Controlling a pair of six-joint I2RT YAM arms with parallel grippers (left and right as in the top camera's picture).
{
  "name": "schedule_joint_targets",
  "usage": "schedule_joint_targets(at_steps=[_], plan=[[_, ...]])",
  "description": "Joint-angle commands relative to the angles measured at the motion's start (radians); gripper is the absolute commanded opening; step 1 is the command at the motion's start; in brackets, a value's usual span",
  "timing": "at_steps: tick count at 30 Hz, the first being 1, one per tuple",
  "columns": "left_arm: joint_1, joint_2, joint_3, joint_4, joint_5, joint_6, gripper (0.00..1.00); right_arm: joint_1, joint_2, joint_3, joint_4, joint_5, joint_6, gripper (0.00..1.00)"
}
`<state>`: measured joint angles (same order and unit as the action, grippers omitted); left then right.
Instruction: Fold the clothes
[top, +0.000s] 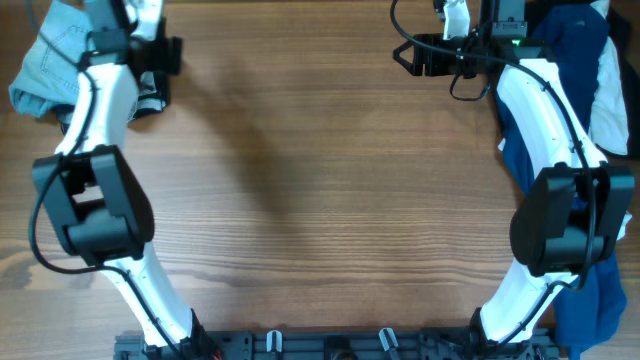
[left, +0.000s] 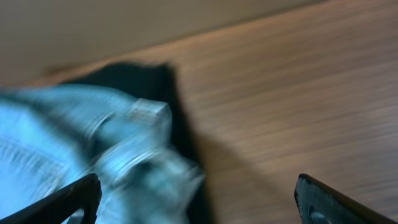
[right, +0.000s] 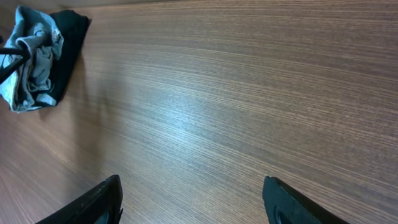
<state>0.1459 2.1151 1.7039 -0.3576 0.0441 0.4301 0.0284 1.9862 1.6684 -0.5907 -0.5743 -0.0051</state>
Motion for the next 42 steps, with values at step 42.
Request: schedule_joint_targets(at_steps=[42], plan=[[-0.028, -0.266, 0.129, 0.098, -0.094, -0.513, 1.0, 0.008, -0.415, 0.037, -0.031, 0.006, -0.138, 1.0]])
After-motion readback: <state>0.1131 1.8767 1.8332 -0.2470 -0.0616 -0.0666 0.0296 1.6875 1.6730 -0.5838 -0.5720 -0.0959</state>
